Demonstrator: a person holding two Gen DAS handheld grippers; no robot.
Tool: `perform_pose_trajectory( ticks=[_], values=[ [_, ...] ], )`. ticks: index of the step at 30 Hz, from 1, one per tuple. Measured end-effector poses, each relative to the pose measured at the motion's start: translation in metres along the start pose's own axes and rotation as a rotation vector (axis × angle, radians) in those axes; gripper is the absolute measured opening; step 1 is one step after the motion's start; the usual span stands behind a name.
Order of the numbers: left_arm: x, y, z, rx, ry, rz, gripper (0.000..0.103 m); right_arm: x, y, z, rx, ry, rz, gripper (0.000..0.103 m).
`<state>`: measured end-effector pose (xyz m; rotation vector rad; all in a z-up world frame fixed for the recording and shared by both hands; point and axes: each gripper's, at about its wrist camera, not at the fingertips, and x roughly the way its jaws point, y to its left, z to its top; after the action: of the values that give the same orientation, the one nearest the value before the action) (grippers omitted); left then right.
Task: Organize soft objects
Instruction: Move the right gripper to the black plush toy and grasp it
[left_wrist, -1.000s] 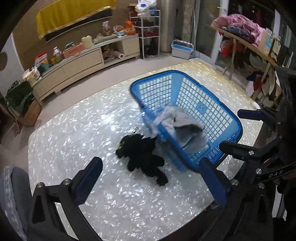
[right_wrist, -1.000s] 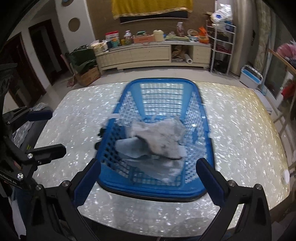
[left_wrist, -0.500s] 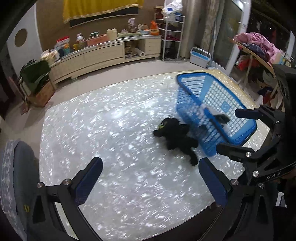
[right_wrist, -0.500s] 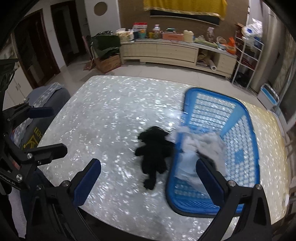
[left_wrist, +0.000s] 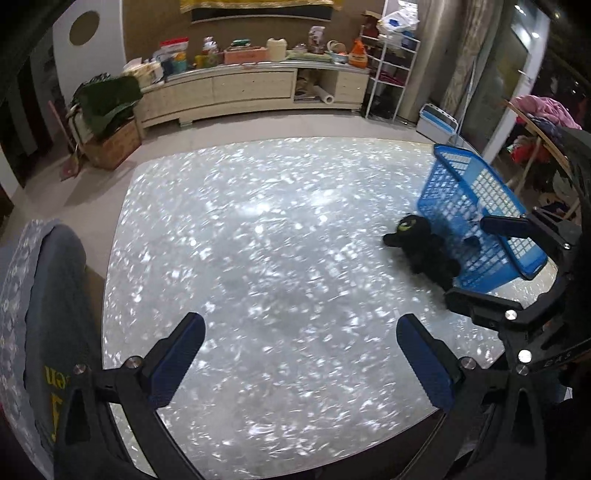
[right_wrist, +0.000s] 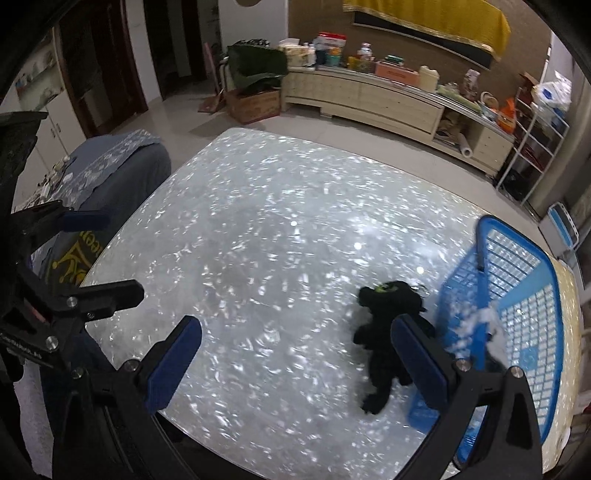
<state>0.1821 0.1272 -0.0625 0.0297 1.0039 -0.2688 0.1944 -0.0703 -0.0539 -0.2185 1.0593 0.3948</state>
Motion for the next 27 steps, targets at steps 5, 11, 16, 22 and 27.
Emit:
perform_pose_trajectory(
  ticks=[5, 11, 16, 22, 27],
  values=[
    [0.014, 0.028, -0.009, -0.042, 0.017, -0.008, 0.103, 0.016, 0.016, 0.005, -0.041, 0.03, -0.001, 0.103],
    [0.03, 0.049, -0.012, -0.065, 0.031, -0.032, 0.103, 0.048, 0.031, 0.014, -0.075, 0.083, 0.007, 0.103],
    [0.051, 0.055, -0.011, -0.058, 0.058, -0.031, 0.103, 0.076, 0.02, 0.013, -0.015, 0.151, -0.021, 0.102],
    [0.075, 0.046, -0.002, 0.0, 0.083, -0.039, 0.103, 0.1, -0.018, 0.001, 0.116, 0.216, -0.111, 0.092],
    [0.092, 0.036, 0.008, 0.055, 0.103, -0.029, 0.103, 0.108, -0.036, -0.003, 0.159, 0.228, -0.13, 0.082]
  ],
)
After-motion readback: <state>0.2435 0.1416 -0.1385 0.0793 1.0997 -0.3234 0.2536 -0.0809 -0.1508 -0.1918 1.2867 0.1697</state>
